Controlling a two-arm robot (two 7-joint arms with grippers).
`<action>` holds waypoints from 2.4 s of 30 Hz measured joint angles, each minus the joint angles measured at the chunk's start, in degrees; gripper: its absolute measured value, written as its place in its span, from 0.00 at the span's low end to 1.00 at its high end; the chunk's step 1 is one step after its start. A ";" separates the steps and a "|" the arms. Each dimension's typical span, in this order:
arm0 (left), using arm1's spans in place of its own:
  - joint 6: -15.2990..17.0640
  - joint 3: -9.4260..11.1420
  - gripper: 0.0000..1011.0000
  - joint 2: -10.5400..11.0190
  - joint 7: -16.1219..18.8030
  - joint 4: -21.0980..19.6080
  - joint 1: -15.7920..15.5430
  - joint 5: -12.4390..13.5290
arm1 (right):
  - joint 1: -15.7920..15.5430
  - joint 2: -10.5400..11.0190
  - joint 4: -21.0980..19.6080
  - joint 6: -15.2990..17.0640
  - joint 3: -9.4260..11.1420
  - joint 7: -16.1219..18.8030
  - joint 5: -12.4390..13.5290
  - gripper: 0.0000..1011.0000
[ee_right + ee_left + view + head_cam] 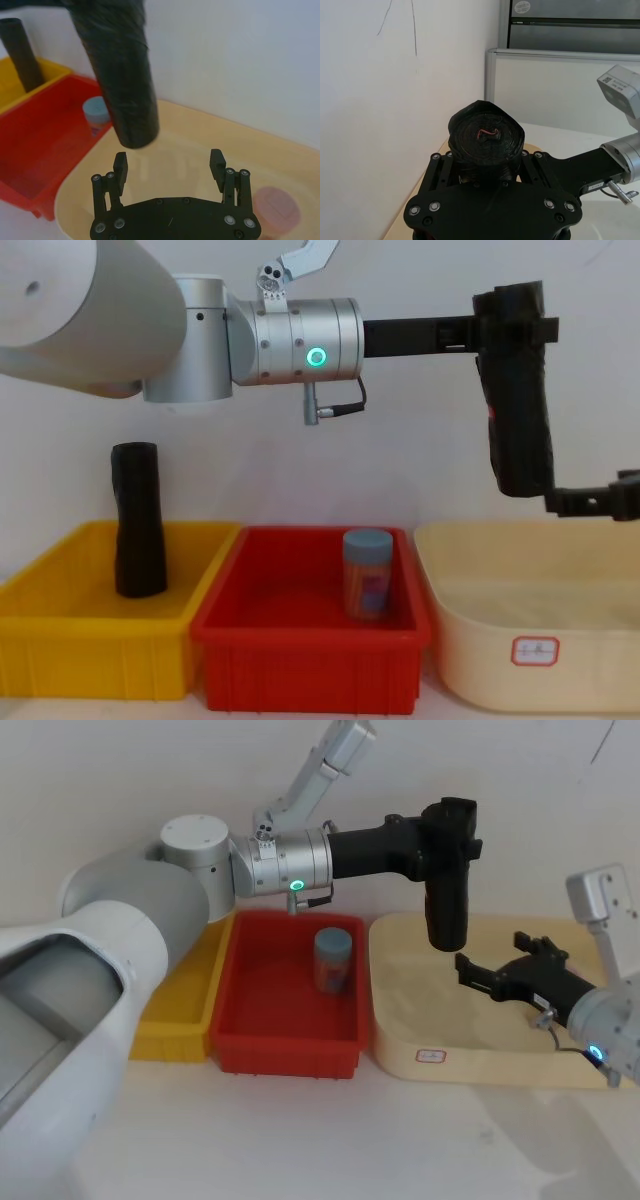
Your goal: Pick up the garbage bag with the one hand and transfer it to the other hand.
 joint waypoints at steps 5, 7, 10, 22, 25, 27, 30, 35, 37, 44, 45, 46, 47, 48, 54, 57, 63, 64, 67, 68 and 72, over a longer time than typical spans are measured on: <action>-0.03 0.04 0.49 -0.03 -0.02 0.06 -0.02 -0.02 | 1.22 -0.14 -0.17 0.71 -0.78 1.06 -0.30 0.99; -0.04 0.04 0.49 -0.04 -0.03 0.07 -0.02 -0.03 | 1.56 -0.13 -0.55 0.95 -1.03 1.41 -0.51 0.99; -0.05 0.04 0.49 -0.05 -0.05 0.09 -0.04 -0.03 | 1.89 -0.06 -1.19 1.23 -1.33 1.75 -0.82 0.99; -0.05 0.04 0.49 -0.09 -0.08 0.17 -0.09 -0.03 | 2.62 0.03 -2.79 2.18 -1.94 2.58 -1.95 0.99; -0.06 0.03 0.49 -0.09 -0.08 0.17 -0.09 -0.03 | 2.70 0.02 -2.96 2.27 -1.99 2.71 -2.13 0.99; -0.06 0.04 0.49 -0.09 -0.08 0.17 -0.09 -0.04 | 2.72 -0.02 -3.11 2.36 -2.02 2.78 -2.33 0.99; -0.06 0.04 0.49 -0.09 -0.08 0.17 -0.09 -0.03 | 2.74 -0.11 -3.34 2.48 -2.01 2.80 -2.56 0.99; -0.06 0.04 0.49 -0.09 -0.08 0.17 -0.09 -0.03 | 2.64 -0.29 -3.68 2.63 -1.71 2.87 -2.67 0.99; -0.05 0.04 0.49 -0.08 -0.08 0.17 -0.09 -0.03 | 2.55 -0.38 -3.78 2.67 -1.52 2.87 -2.67 0.99; -0.05 0.04 0.49 -0.09 -0.07 0.17 -0.09 -0.03 | 2.26 -0.73 -4.05 2.86 -0.84 2.86 -2.62 0.99; -0.05 0.04 0.49 -0.09 -0.07 0.17 -0.08 -0.03 | 2.24 -0.76 -4.05 2.87 -0.80 2.85 -2.62 0.99; -0.05 0.04 0.49 -0.08 -0.08 0.17 -0.09 -0.03 | 2.24 -0.84 -4.05 2.90 -0.76 2.85 -2.62 0.99; -0.05 0.04 0.49 -0.08 -0.07 0.17 -0.09 -0.03 | 2.25 -0.87 -4.03 2.92 -0.76 2.85 -2.62 0.99; -0.05 0.04 0.49 -0.09 -0.07 0.17 -0.09 -0.03 | 2.28 -0.91 -3.94 2.94 -0.76 2.85 -2.62 0.99; -0.05 0.04 0.49 -0.08 -0.07 0.17 -0.08 -0.03 | 3.54 -1.85 -2.04 3.26 -1.17 2.80 -3.09 0.99; -0.05 0.04 0.49 -0.09 -0.07 0.16 -0.08 -0.03 | 4.71 -2.76 -0.62 3.57 -1.92 2.56 -3.70 0.99; -0.05 0.04 0.49 -0.08 -0.07 0.16 -0.08 -0.03 | 6.62 -4.08 1.50 4.00 -3.15 2.13 -4.86 0.99; -0.05 0.04 0.49 -0.08 -0.07 0.16 -0.08 -0.02 | 6.87 -4.23 1.77 4.03 -3.29 2.08 -5.03 0.99; -0.05 0.04 0.49 -0.08 -0.07 0.17 -0.08 -0.03 | 8.20 -5.07 3.31 4.12 -4.08 1.69 -5.97 0.99; -0.05 0.04 0.49 -0.08 -0.07 0.17 -0.08 -0.03 | 8.20 -5.07 3.31 4.12 -4.08 1.69 -5.97 0.99; -0.05 0.04 0.49 -0.08 -0.07 0.17 -0.08 -0.02 | 9.63 -6.08 5.12 3.94 -4.68 1.02 -6.96 0.99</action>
